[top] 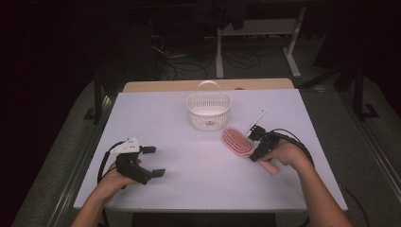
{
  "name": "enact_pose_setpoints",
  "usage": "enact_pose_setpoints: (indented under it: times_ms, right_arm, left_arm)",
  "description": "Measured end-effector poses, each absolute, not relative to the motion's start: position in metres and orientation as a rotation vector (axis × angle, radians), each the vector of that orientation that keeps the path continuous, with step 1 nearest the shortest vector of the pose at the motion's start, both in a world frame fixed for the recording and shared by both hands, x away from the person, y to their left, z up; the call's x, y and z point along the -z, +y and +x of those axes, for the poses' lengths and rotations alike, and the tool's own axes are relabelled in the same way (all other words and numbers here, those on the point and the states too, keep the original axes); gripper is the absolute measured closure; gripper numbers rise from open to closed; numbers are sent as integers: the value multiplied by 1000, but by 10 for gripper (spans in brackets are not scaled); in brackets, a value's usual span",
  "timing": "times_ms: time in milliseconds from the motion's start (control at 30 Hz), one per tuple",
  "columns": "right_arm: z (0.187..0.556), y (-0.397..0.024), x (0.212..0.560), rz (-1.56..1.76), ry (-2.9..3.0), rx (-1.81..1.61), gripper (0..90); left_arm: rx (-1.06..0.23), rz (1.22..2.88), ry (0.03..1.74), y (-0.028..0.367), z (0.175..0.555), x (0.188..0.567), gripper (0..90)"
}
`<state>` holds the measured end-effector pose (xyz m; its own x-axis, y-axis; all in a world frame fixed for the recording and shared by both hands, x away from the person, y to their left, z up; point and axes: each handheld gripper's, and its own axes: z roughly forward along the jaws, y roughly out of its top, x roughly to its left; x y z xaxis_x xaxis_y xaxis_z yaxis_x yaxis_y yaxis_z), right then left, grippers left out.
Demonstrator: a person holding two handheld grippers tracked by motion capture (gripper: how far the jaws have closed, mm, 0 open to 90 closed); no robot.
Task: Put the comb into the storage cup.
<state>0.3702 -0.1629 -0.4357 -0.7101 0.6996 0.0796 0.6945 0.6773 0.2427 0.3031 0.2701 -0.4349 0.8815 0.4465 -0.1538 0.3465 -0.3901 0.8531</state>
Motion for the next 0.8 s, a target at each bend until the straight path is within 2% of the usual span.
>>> enact_pose_setpoints:
  times_ms: [233,300,800]
  right_arm:
    - [369,-159,436,1182,2853,-360,633]
    - [369,-157,436,1173,2842,-341,668]
    - [370,-152,436,1216,2818,-279,686]
  left_arm:
    - [-121,2016,571,270,303,434,0]
    - [-121,2016,571,270,303,434,0]
    - [-124,2018,569,269,302,434,0]
